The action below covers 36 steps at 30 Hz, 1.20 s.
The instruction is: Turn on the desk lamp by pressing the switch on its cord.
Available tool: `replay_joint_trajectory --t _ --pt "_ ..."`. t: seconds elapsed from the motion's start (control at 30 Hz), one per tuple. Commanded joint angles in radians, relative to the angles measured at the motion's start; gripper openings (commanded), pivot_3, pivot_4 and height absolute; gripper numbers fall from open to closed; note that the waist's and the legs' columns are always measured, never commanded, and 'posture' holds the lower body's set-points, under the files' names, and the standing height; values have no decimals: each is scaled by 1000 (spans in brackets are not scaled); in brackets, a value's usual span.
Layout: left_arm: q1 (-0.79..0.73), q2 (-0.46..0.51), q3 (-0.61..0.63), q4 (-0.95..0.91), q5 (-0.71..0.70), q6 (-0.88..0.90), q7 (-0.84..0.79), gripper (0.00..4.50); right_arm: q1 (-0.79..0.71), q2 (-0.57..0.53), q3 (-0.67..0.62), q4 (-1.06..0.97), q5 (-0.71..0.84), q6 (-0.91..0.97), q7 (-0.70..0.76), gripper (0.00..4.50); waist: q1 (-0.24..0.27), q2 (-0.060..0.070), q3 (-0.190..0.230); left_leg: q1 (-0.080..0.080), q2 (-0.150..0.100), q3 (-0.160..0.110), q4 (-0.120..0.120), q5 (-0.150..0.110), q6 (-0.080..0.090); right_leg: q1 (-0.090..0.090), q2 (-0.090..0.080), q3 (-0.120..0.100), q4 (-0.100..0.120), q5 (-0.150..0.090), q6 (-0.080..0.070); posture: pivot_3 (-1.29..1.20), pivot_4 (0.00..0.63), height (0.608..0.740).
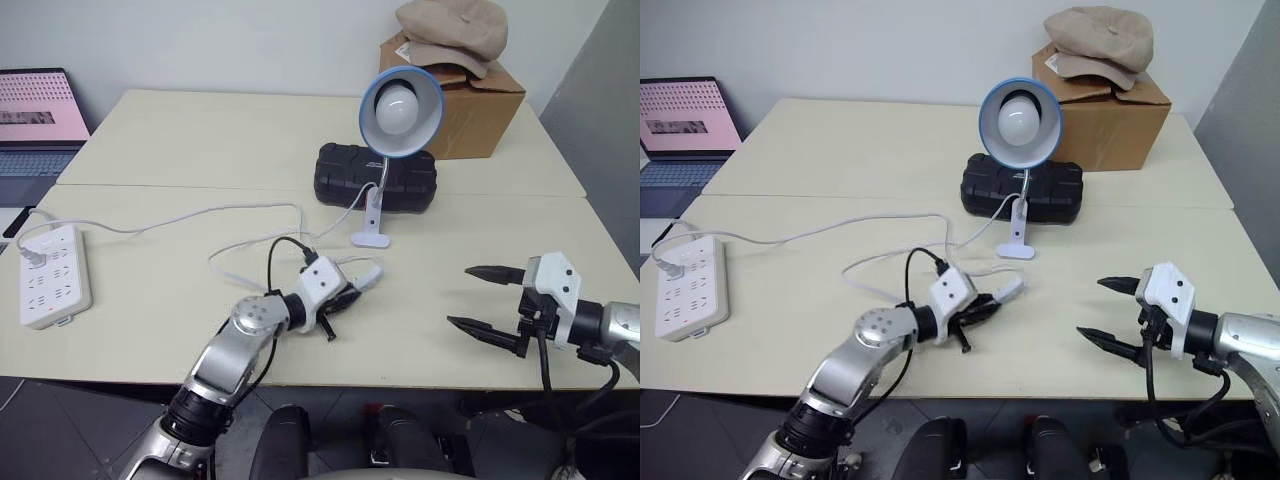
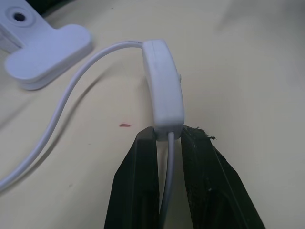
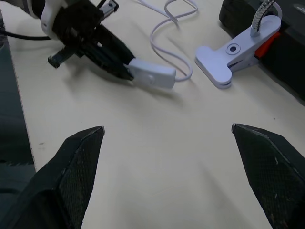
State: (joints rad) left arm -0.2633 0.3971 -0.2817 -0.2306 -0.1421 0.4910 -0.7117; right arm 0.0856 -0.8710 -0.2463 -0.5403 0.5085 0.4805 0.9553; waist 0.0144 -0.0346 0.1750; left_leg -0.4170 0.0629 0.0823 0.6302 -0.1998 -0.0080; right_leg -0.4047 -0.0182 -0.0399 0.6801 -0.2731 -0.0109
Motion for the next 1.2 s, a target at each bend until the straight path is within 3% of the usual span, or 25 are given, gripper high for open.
replay_joint_trajectory --t 0.03,0.23,0.37,0.6,0.93,1.2 --pt "10 98 149 -100 -210 47 -179 365 -82 4 48 -2 5 -13 4 4500 -7 0 0 0 0 0 0 0 0 0 0 0 0 0 0 0 150 740" --pt "-13 248 178 -97 -316 104 -344 365 -203 -10 122 32 22 24 42 4500 -12 0 0 0 -1 0 0 0 0 0 -1 0 0 0 0 0 150 740" --pt "-14 331 193 -75 -319 67 -430 365 -338 -9 195 -22 104 184 22 4500 -14 0 0 0 0 1 0 0 0 0 -1 0 0 0 -1 0 150 740" --pt "22 389 200 -67 -311 8 -490 365 -578 63 327 1 192 350 22 4500 -16 0 1 0 1 1 -1 0 0 -1 -1 0 0 -1 -2 0 150 740" --pt "88 396 233 -129 -282 -23 -396 365 -803 246 679 184 -51 236 71 4500 -16 0 1 -2 1 2 -1 0 0 -2 -1 -1 0 -2 -3 0 150 740" --pt "97 411 220 -130 -256 -48 -385 365 -849 323 773 278 -189 161 91 4500 -18 0 1 -2 2 2 -1 0 0 -2 -1 -1 1 -2 -3 0 150 740"
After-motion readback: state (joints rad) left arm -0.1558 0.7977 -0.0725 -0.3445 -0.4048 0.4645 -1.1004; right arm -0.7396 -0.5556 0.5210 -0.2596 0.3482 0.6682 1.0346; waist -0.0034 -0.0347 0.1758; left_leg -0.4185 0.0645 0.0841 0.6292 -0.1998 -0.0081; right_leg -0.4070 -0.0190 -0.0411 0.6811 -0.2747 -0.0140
